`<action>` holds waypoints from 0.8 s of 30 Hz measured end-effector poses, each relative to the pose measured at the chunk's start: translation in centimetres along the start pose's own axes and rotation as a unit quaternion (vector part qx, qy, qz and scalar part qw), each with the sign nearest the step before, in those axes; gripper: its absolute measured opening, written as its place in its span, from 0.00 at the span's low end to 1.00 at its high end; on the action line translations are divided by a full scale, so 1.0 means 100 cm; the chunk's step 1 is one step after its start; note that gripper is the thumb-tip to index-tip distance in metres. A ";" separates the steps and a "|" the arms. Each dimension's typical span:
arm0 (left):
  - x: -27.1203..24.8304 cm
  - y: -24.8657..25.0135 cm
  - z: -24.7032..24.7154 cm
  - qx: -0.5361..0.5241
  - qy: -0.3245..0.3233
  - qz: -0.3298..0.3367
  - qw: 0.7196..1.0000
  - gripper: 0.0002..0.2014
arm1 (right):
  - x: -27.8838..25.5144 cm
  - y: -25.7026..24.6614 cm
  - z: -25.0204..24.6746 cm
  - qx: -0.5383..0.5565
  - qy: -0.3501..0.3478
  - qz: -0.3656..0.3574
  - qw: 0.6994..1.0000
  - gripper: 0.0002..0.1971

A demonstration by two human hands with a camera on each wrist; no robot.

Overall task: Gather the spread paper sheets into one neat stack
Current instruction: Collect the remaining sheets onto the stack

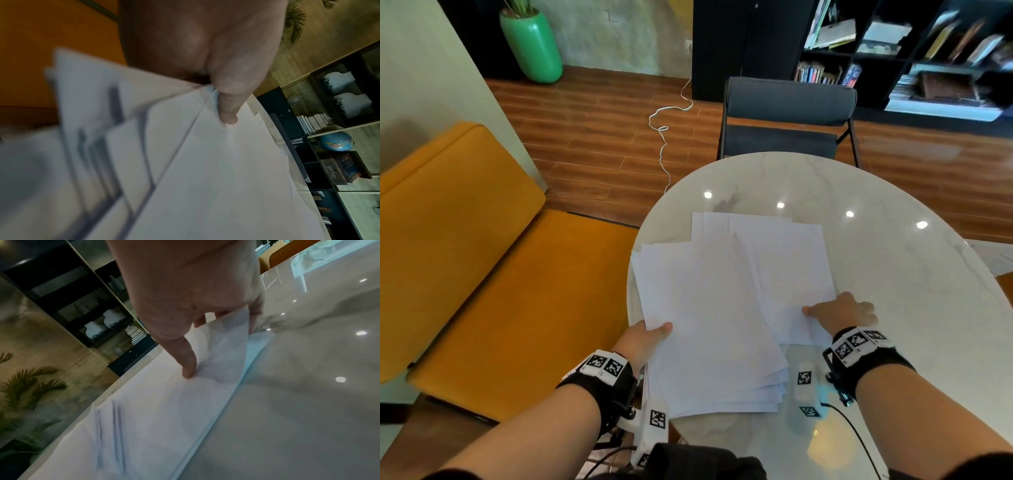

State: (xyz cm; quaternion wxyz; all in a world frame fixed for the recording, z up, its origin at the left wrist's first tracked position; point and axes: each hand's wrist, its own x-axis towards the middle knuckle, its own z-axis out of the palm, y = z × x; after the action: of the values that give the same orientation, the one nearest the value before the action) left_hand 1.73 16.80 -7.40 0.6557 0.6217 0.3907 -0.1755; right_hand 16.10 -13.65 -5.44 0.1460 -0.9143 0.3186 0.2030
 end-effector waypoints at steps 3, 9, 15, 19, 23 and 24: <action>0.002 -0.002 0.000 0.004 -0.004 0.006 1.000 0.18 | 0.002 -0.002 0.004 0.090 -0.030 -0.020 0.995 0.40; 0.002 -0.002 -0.001 0.014 -0.003 0.014 1.000 0.19 | -0.018 -0.004 -0.003 0.074 -0.055 -0.064 0.994 0.27; 0.002 -0.002 -0.001 0.010 -0.003 0.017 1.000 0.21 | -0.018 0.009 -0.012 0.179 0.037 -0.145 0.972 0.06; 0.002 -0.001 -0.002 0.024 -0.004 0.018 1.000 0.22 | -0.023 0.009 -0.034 0.243 0.101 -0.158 0.952 0.05; -0.002 0.002 -0.002 0.035 -0.008 0.018 0.999 0.22 | -0.029 0.012 -0.054 0.360 0.144 -0.134 0.912 0.13; -0.003 0.002 -0.002 0.036 -0.011 0.019 0.999 0.22 | -0.029 0.013 -0.058 0.382 0.144 -0.125 0.904 0.14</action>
State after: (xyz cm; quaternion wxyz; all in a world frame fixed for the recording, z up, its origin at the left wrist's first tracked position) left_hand 1.59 16.95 -7.03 0.6400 0.6505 0.3653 -0.1840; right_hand 14.77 -15.43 0.82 0.4609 -0.8400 0.2723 -0.0882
